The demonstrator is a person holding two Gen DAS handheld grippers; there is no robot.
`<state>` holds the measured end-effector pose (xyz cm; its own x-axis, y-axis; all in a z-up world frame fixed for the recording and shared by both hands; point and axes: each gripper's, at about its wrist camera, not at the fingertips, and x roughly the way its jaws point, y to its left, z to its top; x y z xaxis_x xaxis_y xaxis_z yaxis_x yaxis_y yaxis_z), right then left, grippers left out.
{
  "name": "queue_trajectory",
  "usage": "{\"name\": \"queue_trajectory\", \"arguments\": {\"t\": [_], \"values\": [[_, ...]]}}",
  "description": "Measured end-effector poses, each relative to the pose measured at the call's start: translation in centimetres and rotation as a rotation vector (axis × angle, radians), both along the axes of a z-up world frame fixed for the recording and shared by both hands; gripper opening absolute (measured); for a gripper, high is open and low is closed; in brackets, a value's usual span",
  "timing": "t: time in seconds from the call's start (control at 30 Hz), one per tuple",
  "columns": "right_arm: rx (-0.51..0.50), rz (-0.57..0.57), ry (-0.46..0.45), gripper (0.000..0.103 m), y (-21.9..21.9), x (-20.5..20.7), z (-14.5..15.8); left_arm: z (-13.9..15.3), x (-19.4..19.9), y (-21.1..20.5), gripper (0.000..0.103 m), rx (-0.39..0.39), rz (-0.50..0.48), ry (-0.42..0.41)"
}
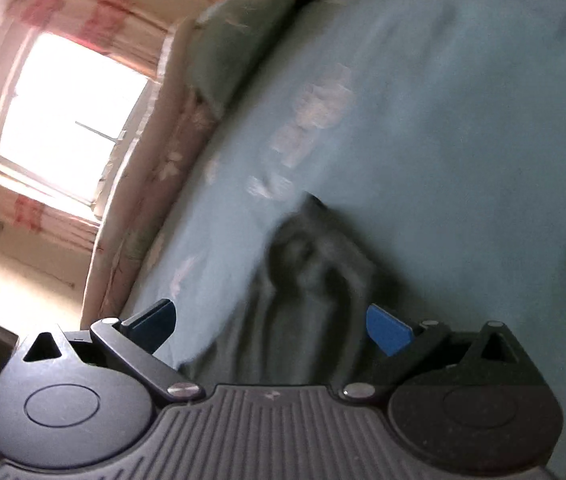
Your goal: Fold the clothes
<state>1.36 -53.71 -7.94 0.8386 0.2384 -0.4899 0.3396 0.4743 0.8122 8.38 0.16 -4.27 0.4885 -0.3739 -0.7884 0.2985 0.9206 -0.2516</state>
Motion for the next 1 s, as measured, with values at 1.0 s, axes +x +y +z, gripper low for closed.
{"name": "queue_trajectory", "arguments": {"t": [1.0], "values": [[0.077, -0.098, -0.091, 0.103, 0.1, 2.4, -4.4, 0.0, -1.8, -0.1, 0.086, -0.049, 0.0, 0.017]]}}
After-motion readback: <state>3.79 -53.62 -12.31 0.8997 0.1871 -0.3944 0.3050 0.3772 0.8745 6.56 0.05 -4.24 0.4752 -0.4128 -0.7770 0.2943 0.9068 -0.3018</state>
